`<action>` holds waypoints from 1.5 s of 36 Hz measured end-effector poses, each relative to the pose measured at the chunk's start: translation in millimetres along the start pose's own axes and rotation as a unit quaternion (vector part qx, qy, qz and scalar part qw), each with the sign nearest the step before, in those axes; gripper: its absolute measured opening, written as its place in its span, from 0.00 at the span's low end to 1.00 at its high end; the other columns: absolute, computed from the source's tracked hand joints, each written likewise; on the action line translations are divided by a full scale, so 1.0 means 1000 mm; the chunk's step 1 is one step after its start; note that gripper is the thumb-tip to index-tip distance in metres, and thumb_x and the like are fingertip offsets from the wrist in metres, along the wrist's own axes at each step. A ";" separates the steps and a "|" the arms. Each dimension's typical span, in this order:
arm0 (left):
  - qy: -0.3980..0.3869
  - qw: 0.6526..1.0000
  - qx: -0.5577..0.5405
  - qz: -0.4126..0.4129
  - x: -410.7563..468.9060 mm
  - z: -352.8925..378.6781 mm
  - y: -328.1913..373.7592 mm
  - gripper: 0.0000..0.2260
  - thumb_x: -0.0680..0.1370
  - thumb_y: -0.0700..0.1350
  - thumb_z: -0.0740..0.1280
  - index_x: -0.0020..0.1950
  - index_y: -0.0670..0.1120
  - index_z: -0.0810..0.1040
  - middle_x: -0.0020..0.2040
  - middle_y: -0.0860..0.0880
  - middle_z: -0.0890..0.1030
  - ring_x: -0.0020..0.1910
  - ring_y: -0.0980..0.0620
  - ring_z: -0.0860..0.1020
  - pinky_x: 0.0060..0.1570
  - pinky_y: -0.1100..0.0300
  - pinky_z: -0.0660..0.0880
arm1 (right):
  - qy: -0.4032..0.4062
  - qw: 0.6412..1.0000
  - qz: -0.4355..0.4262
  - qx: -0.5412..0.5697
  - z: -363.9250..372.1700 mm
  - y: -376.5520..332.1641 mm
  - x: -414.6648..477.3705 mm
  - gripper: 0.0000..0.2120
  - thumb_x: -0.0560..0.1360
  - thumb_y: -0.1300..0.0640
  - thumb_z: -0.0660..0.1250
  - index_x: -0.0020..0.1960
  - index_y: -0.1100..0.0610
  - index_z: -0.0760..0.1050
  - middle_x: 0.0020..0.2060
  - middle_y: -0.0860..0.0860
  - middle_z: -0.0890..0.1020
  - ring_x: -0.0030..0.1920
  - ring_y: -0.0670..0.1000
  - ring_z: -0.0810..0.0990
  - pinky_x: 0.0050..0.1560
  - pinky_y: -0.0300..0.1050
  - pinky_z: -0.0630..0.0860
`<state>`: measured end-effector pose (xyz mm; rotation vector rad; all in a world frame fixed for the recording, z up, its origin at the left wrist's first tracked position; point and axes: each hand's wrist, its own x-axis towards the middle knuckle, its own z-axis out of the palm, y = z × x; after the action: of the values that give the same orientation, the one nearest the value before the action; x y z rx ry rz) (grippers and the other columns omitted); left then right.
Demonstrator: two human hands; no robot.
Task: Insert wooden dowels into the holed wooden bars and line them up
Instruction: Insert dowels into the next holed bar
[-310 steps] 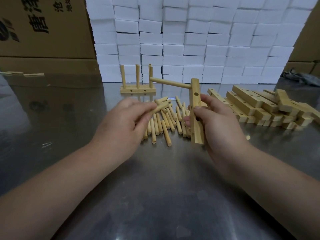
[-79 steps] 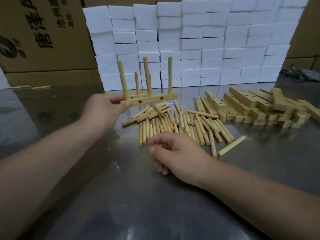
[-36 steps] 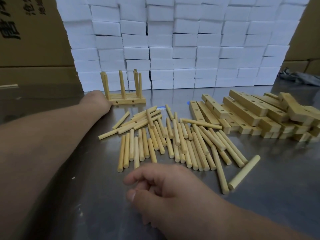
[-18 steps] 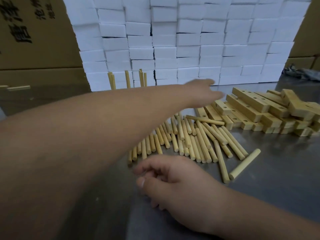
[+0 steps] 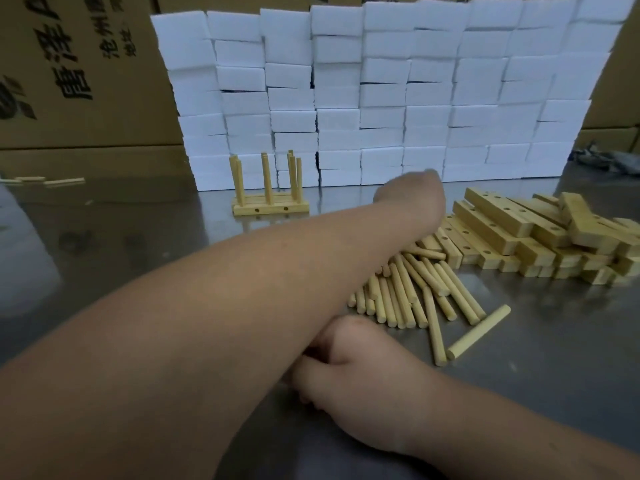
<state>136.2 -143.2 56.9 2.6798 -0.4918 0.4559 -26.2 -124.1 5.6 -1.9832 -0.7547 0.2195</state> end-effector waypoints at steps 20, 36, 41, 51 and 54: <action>0.227 0.933 -0.277 -0.043 -0.193 -0.069 -0.068 0.14 0.75 0.42 0.66 0.52 0.62 0.78 0.41 0.68 0.77 0.41 0.71 0.76 0.37 0.80 0.67 | 0.233 0.909 0.006 0.346 -0.007 0.004 0.008 0.10 0.81 0.52 0.51 0.50 0.51 0.71 0.28 0.52 0.80 0.25 0.49 0.75 0.24 0.39 0.72; 0.132 0.970 -0.035 -0.202 -0.180 -0.078 -0.132 0.16 0.75 0.47 0.63 0.62 0.56 0.75 0.58 0.53 0.77 0.56 0.46 0.74 0.60 0.52 0.70 | 0.315 0.880 0.069 0.350 -0.024 0.018 0.011 0.17 0.80 0.62 0.56 0.68 0.53 0.68 0.28 0.47 0.81 0.26 0.46 0.78 0.25 0.38 0.73; -0.027 0.953 0.003 -0.300 -0.171 -0.061 -0.157 0.15 0.76 0.51 0.62 0.63 0.58 0.74 0.63 0.48 0.75 0.63 0.45 0.70 0.62 0.51 0.68 | 0.311 0.862 0.075 0.393 -0.026 0.014 0.012 0.17 0.78 0.66 0.51 0.46 0.48 0.71 0.25 0.49 0.79 0.22 0.47 0.74 0.22 0.38 0.71; -0.081 0.984 -0.022 -0.158 -0.169 -0.056 -0.156 0.20 0.78 0.53 0.59 0.71 0.57 0.63 0.73 0.51 0.61 0.71 0.49 0.61 0.66 0.55 0.59 | 0.285 0.893 0.082 0.337 -0.025 0.014 0.010 0.11 0.80 0.54 0.56 0.47 0.58 0.74 0.26 0.49 0.76 0.23 0.47 0.70 0.23 0.39 0.68; -0.107 0.983 0.001 -0.147 -0.170 -0.055 -0.156 0.19 0.79 0.50 0.57 0.71 0.59 0.64 0.71 0.51 0.66 0.70 0.49 0.62 0.66 0.55 0.59 | 0.276 0.899 0.089 0.329 -0.023 0.014 0.011 0.09 0.80 0.56 0.56 0.48 0.58 0.74 0.27 0.50 0.76 0.23 0.47 0.70 0.22 0.39 0.68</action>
<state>33.9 61.1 -5.7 2.7548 -0.1469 0.0852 -1.4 -139.4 7.1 -1.3506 -0.0929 0.0015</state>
